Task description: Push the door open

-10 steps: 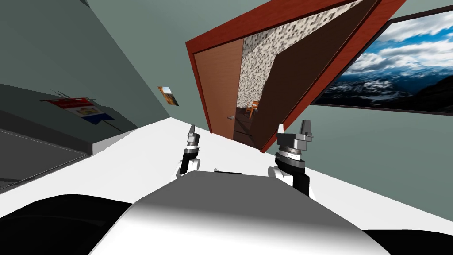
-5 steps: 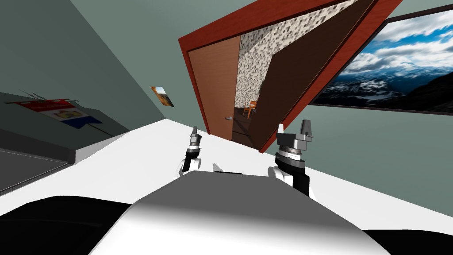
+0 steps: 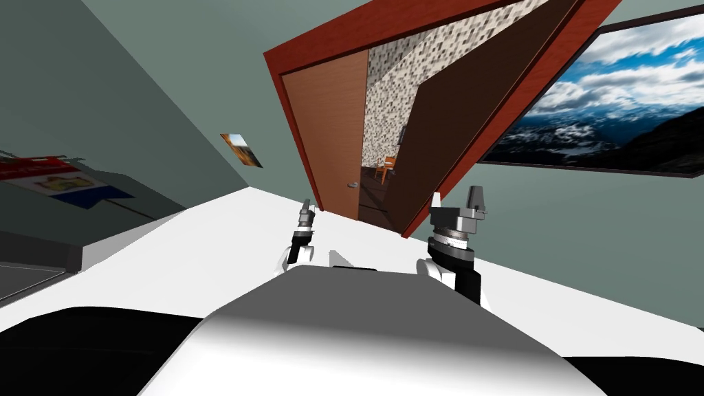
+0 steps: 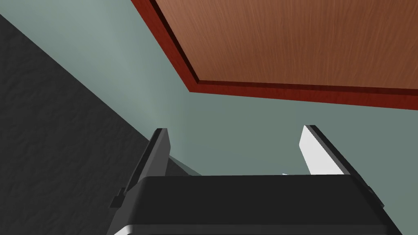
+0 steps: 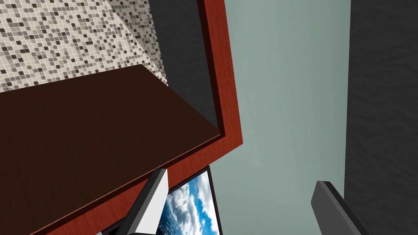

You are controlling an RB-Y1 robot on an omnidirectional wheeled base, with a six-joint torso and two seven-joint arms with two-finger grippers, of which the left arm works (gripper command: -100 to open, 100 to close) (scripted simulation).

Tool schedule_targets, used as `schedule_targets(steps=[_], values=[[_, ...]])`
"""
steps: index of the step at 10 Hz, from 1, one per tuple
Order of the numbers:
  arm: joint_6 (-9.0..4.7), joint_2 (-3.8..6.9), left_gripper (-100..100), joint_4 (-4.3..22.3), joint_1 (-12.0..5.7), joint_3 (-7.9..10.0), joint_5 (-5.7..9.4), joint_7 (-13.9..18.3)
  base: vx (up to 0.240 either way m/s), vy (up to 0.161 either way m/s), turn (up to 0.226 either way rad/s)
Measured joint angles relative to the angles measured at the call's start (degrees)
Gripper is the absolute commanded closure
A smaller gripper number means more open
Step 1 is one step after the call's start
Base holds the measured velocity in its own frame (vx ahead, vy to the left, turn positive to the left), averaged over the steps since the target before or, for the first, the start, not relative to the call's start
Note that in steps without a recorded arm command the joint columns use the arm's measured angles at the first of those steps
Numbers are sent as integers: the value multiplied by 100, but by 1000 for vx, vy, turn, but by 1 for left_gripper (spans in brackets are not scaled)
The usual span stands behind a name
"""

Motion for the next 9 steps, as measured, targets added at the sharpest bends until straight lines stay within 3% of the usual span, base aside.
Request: schedule_targets(steps=[9], values=[[-257,70,-100,1396,-568,116,2,37,99,14,-88]])
